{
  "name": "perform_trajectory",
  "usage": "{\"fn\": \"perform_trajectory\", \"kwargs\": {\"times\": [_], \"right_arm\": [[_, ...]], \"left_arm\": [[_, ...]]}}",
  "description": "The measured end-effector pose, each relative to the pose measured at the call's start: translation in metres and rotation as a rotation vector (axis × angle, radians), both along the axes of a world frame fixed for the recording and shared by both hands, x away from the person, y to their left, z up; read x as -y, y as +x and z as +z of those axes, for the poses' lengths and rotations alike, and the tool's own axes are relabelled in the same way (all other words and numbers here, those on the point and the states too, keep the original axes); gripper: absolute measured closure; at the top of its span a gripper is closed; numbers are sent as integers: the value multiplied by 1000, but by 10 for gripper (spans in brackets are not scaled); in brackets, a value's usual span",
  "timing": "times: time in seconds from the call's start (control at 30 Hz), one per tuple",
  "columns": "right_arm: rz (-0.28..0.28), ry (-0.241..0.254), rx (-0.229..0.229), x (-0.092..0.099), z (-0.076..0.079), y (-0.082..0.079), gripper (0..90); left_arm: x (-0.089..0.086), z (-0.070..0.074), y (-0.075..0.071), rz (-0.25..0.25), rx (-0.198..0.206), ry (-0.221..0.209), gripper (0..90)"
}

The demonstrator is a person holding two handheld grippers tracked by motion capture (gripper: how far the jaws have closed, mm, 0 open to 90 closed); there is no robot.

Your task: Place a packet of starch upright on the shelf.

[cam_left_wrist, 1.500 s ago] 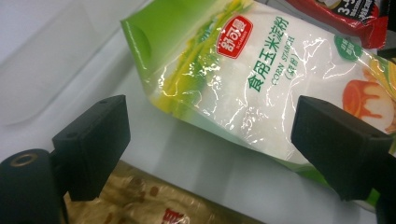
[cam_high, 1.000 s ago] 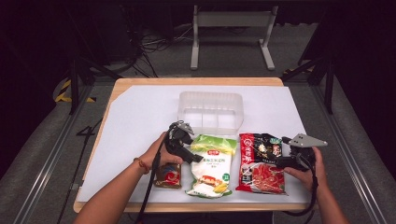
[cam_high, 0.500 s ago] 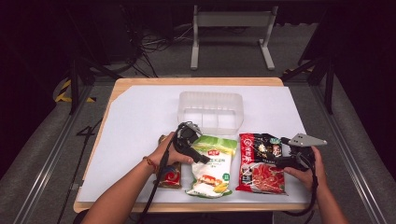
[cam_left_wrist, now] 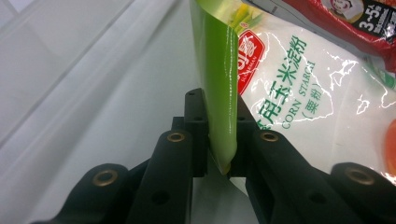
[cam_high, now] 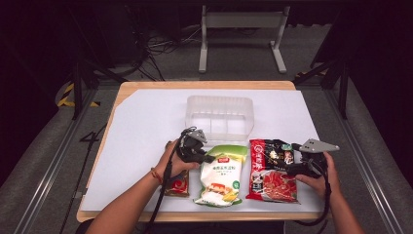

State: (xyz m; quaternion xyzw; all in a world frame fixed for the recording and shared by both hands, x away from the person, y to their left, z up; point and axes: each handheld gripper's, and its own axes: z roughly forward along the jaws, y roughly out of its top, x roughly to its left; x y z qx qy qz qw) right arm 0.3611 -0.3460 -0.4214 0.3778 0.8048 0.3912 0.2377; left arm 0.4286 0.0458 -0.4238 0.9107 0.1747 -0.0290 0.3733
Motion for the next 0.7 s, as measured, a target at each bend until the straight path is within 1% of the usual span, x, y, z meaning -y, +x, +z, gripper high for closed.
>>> {"fn": "perform_trajectory", "kwargs": {"times": [0.03, 0.1, 0.17, 0.2, 0.27, 0.4, 0.5, 0.6, 0.7], "right_arm": [[1, -1, 3, 0, 0, 0, 151], [1, 2, 5, 0, 1, -1, 151], [-4, 0, 11, 1, 1, -1, 152], [-7, 4, 17, 1, 2, -1, 153], [-19, 15, 40, 3, 3, -2, 155], [-37, 29, 45, 6, 3, -1, 156], [-42, 27, 44, 7, 3, -1, 156], [-45, 32, 58, 7, 4, -2, 157], [-47, 31, 71, 7, 5, -3, 159]], "left_arm": [[0, 3, -3, 0, 19, -1, 835], [-2, 8, -7, 5, 38, -25, 843], [-3, 14, -10, 7, 49, -57, 850], [-4, 19, -13, 9, 62, -74, 854], [-6, 25, -16, 4, 75, -103, 857], [-11, 37, -23, 23, 96, -172, 861], [-16, 47, -28, 30, 114, -222, 867], [-21, 54, -31, 22, 117, -277, 871], [-22, 60, -39, 11, 134, -306, 875]]}}
